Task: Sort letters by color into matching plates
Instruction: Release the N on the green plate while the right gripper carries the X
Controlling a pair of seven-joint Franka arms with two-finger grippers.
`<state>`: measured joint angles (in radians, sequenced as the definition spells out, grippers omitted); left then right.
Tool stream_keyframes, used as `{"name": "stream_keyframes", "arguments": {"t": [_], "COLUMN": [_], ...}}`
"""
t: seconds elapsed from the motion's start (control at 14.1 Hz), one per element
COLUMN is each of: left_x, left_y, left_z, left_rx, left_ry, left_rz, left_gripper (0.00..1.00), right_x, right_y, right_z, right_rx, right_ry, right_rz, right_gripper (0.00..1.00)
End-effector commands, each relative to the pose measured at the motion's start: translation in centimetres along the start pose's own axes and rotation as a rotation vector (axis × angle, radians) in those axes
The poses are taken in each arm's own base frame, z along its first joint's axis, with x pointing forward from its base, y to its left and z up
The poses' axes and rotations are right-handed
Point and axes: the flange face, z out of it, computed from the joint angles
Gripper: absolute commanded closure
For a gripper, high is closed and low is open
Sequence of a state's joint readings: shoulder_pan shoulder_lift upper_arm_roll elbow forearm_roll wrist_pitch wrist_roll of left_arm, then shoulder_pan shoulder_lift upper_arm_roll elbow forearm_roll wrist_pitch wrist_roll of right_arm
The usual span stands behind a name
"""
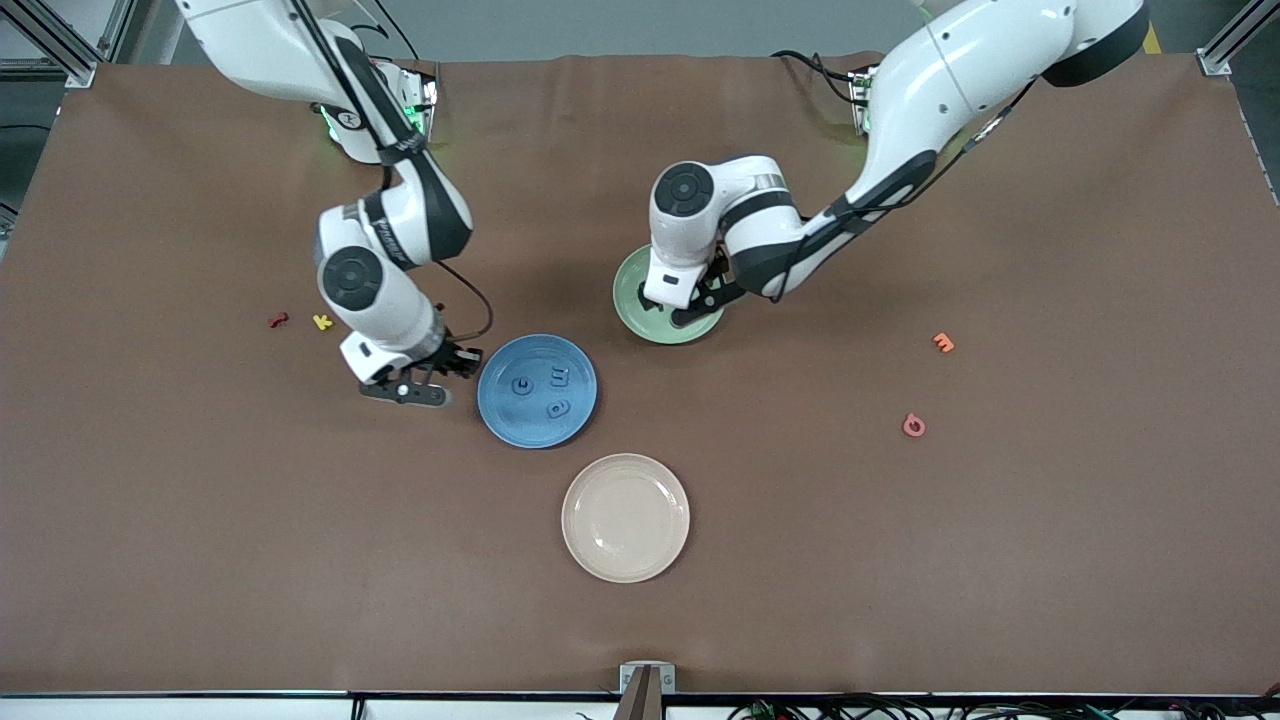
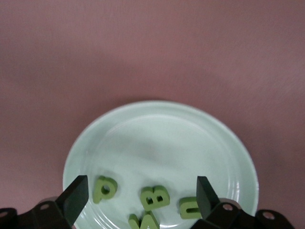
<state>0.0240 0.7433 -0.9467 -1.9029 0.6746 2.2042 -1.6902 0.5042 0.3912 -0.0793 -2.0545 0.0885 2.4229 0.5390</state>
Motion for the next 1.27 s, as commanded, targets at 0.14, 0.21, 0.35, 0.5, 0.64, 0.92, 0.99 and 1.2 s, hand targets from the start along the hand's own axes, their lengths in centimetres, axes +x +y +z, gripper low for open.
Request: {"name": "stream_keyframes", "arguments": {"t": [0.14, 0.21, 0.35, 0.5, 0.64, 0.92, 0.99, 1.2], "left_x": [8.0, 10.1, 13.1, 16.0, 19.2, 22.8, 23.5, 26.5], "left_y": [-2.0, -2.2, -2.4, -3.0, -4.1, -4.8, -4.9, -6.6], "left_z": [-5.0, -6.0, -7.7, -9.3, -11.6, -15.7, -16.4, -17.3], "left_rx": [-0.056, -0.074, -0.107, -0.114, -0.074, -0.072, -0.085, -0.088], "left_ry": [0.025, 0.039, 0.058, 0.083, 0.105, 0.138, 0.147, 0.167], "left_rz": [0.004, -0.011, -0.005, -0.026, -0.003, -0.026, -0.033, -0.038], "left_gripper": [0.0, 0.01, 0.01, 0.01, 0.01, 0.01, 0.01, 0.01], "right_x": [-0.3, -1.0, -1.9, -2.8, -2.9, -2.7, -2.5, -0.6], "right_y": [-6.2, -7.0, -8.0, -9.0, -9.0, -9.3, -9.3, -9.7], "right_z": [2.2, 2.5, 2.8, 2.8, 2.9, 2.5, 2.2, -0.8], "right_rx": [-0.014, -0.018, -0.021, -0.022, -0.023, -0.016, -0.018, -0.048], "right_ry": [0.009, 0.006, 0.005, 0.004, 0.003, 0.009, 0.007, -0.022], "right_rz": [0.103, 0.117, 0.134, 0.149, 0.158, 0.155, 0.153, 0.145], "right_gripper": [0.99, 0.99, 0.99, 0.98, 0.03, 0.0, 0.0, 0.0]}}
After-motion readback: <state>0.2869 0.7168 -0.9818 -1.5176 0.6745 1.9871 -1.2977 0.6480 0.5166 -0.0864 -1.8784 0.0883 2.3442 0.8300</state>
